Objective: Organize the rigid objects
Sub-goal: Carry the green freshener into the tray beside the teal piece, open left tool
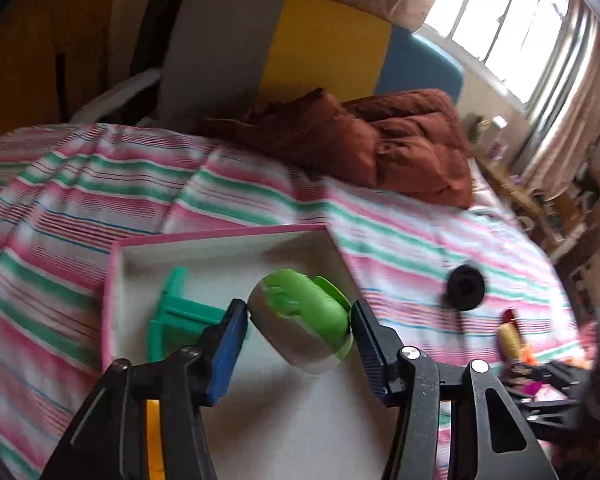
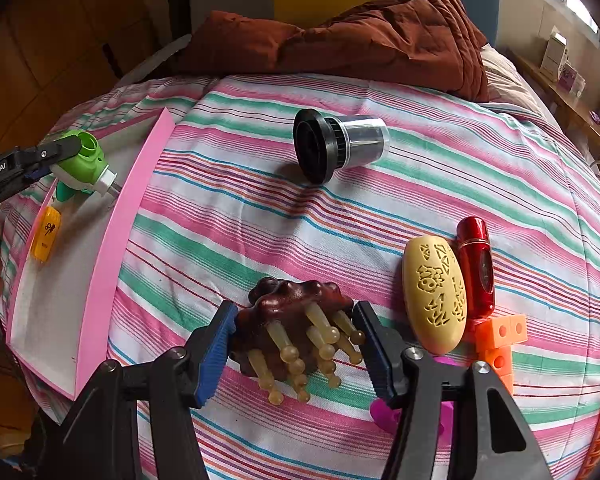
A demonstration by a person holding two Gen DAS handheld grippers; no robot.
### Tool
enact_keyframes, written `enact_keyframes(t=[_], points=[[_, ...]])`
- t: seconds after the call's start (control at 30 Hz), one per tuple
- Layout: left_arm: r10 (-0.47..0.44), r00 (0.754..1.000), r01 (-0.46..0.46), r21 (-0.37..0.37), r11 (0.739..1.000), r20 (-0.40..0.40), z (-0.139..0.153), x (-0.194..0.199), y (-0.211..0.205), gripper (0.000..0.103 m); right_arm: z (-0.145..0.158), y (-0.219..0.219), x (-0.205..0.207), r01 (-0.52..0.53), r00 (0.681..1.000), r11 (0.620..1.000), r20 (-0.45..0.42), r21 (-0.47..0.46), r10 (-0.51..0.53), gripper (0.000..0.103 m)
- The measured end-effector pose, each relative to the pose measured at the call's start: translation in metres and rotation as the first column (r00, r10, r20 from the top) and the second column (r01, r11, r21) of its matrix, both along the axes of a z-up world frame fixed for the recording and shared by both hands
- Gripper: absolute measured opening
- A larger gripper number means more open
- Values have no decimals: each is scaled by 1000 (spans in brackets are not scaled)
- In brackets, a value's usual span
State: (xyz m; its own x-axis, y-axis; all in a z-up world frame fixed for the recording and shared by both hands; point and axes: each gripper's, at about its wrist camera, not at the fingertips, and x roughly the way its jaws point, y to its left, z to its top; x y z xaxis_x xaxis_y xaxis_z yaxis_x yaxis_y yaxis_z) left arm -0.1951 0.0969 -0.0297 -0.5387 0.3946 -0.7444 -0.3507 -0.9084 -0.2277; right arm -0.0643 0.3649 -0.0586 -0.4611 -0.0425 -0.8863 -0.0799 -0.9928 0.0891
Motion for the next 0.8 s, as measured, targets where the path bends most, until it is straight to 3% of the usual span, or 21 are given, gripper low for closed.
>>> enact_keyframes(t=[0.27, 0.43, 0.57, 0.8], points=[[46, 998, -46, -19, 999, 43, -8, 15, -29, 69, -1, 0, 0, -2, 1000, 1000, 0, 2, 2, 60], [70, 996, -68, -23, 997, 59, -8, 35, -40, 69, -1, 0, 0, -3, 1000, 1000, -1, 4, 3, 60], [77, 997, -74, -86, 993, 25, -4, 62, -37, 69, -2, -1, 0, -7, 1000, 1000, -2, 17, 7, 60], [34, 998, -40, -123, 992, -46, 6, 108, -26, 73, -4, -6, -1, -14, 1000, 998, 7, 53, 14, 60]])
